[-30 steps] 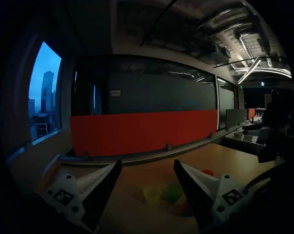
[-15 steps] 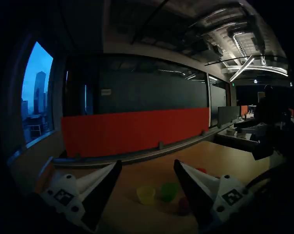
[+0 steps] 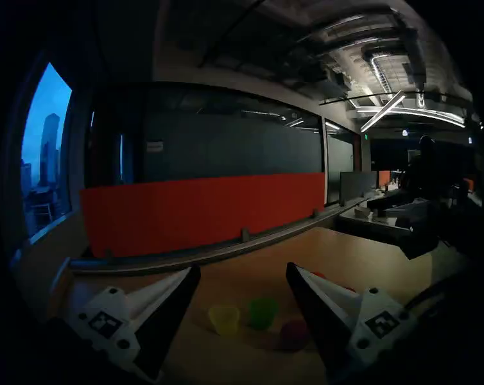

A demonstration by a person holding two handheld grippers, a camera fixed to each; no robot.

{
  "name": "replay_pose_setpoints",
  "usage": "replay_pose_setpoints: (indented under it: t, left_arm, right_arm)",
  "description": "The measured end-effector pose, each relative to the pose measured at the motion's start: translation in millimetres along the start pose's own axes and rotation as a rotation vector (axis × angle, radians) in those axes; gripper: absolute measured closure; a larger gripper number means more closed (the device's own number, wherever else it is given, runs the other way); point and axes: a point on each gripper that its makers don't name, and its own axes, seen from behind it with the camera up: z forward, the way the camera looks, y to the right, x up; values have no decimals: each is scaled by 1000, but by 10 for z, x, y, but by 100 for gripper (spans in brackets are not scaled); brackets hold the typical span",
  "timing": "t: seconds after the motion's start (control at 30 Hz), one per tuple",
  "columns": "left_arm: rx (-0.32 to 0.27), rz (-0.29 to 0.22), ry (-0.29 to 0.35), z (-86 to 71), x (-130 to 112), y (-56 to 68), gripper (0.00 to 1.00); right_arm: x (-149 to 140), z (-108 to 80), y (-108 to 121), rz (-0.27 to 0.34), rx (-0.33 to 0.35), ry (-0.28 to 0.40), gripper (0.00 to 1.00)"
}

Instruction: Pour water

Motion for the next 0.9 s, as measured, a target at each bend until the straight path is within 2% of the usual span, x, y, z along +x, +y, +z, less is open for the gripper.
replay_pose_setpoints:
  t: [0.4,0.7,0.9]
  left_arm:
    - [-106,4,-10,66,-73,191,1]
    - [-167,31,-52,93,-192,306,1]
    - [-198,50,-69,124,-254,341,1]
  right_arm:
    - [-40,22,-128,4,85,-17,1]
    - [-122,41,-217,-42,119,-64,1]
    - [-218,26,-335,-68,157,-100,1]
